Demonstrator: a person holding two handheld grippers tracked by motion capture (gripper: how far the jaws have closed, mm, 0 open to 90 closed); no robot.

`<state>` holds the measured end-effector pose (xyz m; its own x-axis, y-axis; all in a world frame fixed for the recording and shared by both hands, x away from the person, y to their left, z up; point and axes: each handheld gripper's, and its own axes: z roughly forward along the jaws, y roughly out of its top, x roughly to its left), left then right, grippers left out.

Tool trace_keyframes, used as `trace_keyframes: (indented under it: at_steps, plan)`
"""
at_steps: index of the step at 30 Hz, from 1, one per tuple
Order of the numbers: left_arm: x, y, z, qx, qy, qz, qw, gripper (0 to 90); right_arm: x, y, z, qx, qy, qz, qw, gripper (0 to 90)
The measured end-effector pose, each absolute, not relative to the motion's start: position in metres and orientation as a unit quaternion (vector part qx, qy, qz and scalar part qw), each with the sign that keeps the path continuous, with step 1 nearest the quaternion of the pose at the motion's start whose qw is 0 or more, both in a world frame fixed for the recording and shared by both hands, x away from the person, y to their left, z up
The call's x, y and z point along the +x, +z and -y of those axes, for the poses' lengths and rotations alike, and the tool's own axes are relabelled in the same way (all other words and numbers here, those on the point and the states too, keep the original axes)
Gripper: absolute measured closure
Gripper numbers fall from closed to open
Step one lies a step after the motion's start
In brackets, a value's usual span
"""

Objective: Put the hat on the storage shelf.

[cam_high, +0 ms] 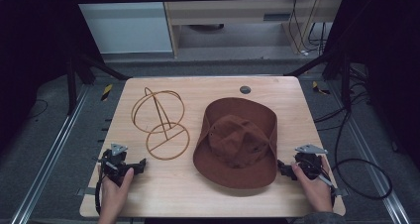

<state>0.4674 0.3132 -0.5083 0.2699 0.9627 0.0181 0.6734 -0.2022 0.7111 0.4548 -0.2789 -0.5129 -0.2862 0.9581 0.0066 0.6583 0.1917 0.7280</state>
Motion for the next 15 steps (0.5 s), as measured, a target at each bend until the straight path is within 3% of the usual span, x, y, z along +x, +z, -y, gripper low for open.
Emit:
trace_keyframes:
  at_steps: [15]
  plan:
    - [0.4705,-0.5083,-0.3092,0.723,0.247,-0.573,0.297,0.0,0.4642,-0.5132,0.2762,0.545,0.318,-0.74,0.233,0.6]
